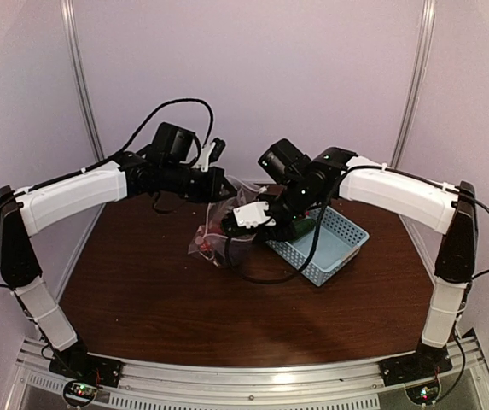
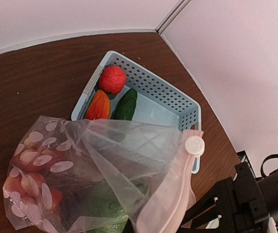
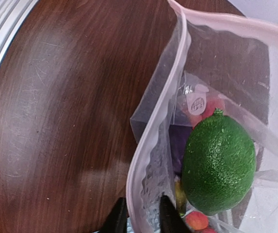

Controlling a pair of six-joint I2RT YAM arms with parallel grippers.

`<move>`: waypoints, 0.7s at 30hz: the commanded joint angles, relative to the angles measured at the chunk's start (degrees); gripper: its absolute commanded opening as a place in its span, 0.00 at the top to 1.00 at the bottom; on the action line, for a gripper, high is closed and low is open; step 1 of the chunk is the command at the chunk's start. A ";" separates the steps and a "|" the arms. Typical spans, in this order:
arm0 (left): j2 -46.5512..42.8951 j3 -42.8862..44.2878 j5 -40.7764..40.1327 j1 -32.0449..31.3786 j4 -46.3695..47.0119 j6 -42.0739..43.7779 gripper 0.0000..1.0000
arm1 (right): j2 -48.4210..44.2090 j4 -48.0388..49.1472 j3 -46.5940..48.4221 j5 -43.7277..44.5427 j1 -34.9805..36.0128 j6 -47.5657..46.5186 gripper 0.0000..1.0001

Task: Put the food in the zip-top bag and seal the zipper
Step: Adjust the zipper food storage bag at the center of the board.

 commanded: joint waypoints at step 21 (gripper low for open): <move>8.11 32.41 -26.45 1.36 -32.27 20.89 1.00 | 1.82 13.10 13.76 3.33 2.80 9.61 1.00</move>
